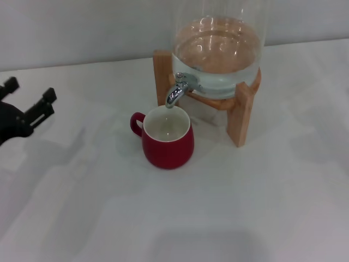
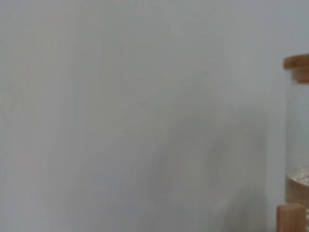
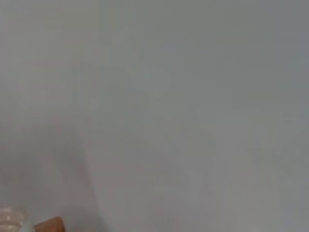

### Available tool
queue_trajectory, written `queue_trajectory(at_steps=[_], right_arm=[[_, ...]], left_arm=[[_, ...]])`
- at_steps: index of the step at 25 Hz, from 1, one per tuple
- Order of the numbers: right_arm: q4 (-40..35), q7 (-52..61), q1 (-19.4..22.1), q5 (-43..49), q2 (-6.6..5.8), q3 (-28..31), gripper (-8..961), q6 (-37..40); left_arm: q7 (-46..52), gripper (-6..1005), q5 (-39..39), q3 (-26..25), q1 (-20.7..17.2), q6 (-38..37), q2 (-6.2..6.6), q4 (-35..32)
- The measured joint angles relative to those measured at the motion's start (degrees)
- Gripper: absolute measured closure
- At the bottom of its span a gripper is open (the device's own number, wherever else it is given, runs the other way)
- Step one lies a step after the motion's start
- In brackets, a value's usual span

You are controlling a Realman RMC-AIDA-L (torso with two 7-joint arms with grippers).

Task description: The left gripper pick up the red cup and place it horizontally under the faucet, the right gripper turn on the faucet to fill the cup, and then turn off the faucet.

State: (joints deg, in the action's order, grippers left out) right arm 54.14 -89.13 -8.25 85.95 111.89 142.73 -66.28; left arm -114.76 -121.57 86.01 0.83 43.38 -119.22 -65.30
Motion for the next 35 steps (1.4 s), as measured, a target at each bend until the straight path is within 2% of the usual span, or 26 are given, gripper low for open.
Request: queue_trajectory(at_steps=[9,13,14,17,19,25,35], right_arm=[[2.5,0.3,1.4,0.4,0.37,0.0,224,-3.0],[4.8,0.9,1.7,0.8,0.45,-0.1,224,-8.8],[6.1,1.2,2.0,0.9,0.74,-0.2,224,-10.2],[12.6,3.6,3.6,2.3,2.64,-1.0,224,-12.9],[17.2,5.9,4.7,2.9,3.19,-3.4,224,-13.3],[27.7,11.6,5.9,3.3,3.11,-13.5,225,-13.7],[41.5,21.3,3.8,10.5,3.10,-26.4,227,-12.9]], left_arm=[[3.6,118,-0.1,-4.9,1.8,3.8,0.01,1.5],[3.8,118,-2.0,-6.4,2.6,4.1,-0.04,3.2],[3.8,118,-2.8,-6.7,2.9,4.1,0.00,3.7],[3.8,118,-4.4,-8.2,3.6,4.1,-0.01,4.7],[3.9,118,-5.2,-8.8,4.1,4.1,-0.03,5.1],[3.9,118,-6.3,-10.2,5.3,4.1,0.03,6.3],[6.3,118,-5.9,-12.9,7.8,4.2,0.26,8.3]])
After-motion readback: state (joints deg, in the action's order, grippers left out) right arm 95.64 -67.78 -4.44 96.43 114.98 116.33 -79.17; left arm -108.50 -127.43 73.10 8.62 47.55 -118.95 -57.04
